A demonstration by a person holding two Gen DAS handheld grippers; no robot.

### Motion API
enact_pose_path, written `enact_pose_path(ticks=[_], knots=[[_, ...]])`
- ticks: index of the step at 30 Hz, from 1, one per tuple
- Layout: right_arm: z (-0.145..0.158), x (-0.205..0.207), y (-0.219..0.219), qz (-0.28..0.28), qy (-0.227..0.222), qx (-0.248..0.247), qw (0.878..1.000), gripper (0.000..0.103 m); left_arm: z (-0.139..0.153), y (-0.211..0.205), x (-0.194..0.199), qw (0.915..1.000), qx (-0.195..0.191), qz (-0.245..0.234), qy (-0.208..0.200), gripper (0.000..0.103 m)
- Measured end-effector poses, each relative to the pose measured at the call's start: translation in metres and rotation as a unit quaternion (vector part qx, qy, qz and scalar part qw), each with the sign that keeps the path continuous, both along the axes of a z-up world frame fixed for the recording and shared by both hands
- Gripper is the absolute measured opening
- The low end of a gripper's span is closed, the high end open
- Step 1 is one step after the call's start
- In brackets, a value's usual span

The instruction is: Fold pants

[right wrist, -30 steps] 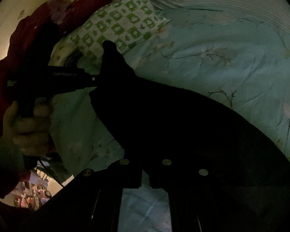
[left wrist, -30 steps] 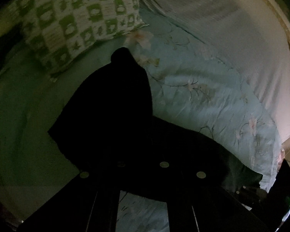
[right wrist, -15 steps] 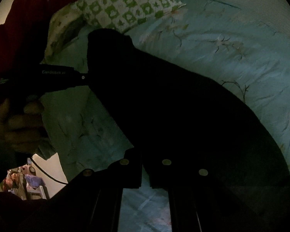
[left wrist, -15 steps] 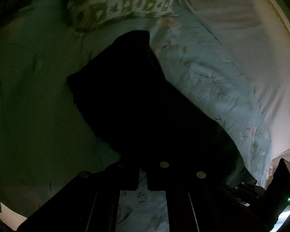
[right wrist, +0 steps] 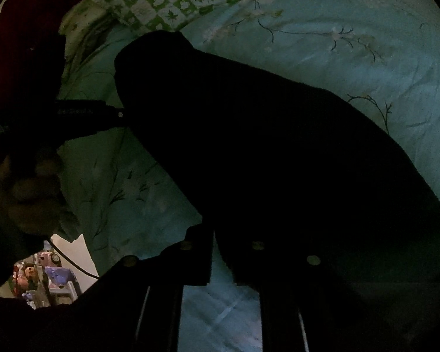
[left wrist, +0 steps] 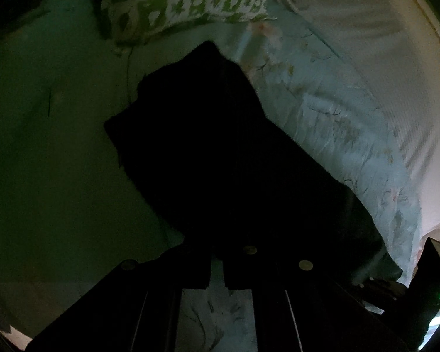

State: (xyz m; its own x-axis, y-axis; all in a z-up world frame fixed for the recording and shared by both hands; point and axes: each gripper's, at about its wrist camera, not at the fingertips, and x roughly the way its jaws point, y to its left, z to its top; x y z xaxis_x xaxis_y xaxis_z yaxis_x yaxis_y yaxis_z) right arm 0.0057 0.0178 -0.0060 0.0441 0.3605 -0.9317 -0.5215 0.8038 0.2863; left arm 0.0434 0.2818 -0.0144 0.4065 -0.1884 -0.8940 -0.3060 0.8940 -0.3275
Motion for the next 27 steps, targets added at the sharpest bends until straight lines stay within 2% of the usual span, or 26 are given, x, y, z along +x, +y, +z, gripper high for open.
enact_pose_path(ticks=[2, 4, 8, 10, 11, 12, 14, 19, 22, 27], knots=[[-0.001, 0.000, 0.001, -0.004, 0.004, -0.002, 1.000, 0.013, -0.002, 0.000, 0.003, 0.9999, 0.012, -0.007, 0.000, 0.006], [0.000, 0.000, 0.000, -0.009, 0.013, 0.003, 1.000, 0.019, -0.005, 0.001, 0.006, 0.9997, 0.022, -0.009, 0.008, 0.008], [0.011, -0.002, -0.004, -0.017, 0.015, 0.013, 1.000, 0.046, -0.002, 0.015, 0.001, 0.9995, 0.030, 0.008, 0.005, 0.016], [0.020, -0.003, -0.008, -0.022, 0.012, 0.027, 0.999, 0.048, 0.003, 0.024, -0.005, 0.9992, 0.033, 0.020, 0.004, 0.018], [0.024, -0.003, -0.010, -0.026, 0.011, 0.033, 0.999, 0.048, 0.006, 0.029, -0.008, 0.9990, 0.034, 0.028, 0.004, 0.026], [0.029, -0.001, -0.014, -0.035, 0.012, 0.043, 0.998, 0.048, 0.008, 0.034, -0.011, 0.9987, 0.036, 0.037, 0.005, 0.039], [0.035, 0.002, -0.021, -0.048, 0.012, 0.053, 0.997, 0.048, 0.011, 0.042, -0.016, 0.9980, 0.036, 0.050, 0.010, 0.047], [0.046, 0.022, -0.038, -0.086, -0.013, 0.055, 0.995, 0.048, 0.008, 0.053, -0.021, 0.9973, 0.012, 0.065, 0.032, 0.050], [0.048, 0.043, -0.050, -0.118, -0.024, 0.060, 0.991, 0.048, 0.004, 0.050, -0.015, 0.9971, 0.013, 0.063, 0.041, 0.057], [0.042, 0.082, -0.057, -0.151, -0.030, 0.051, 0.987, 0.048, -0.003, 0.048, 0.004, 0.9970, 0.017, 0.058, 0.049, 0.058]])
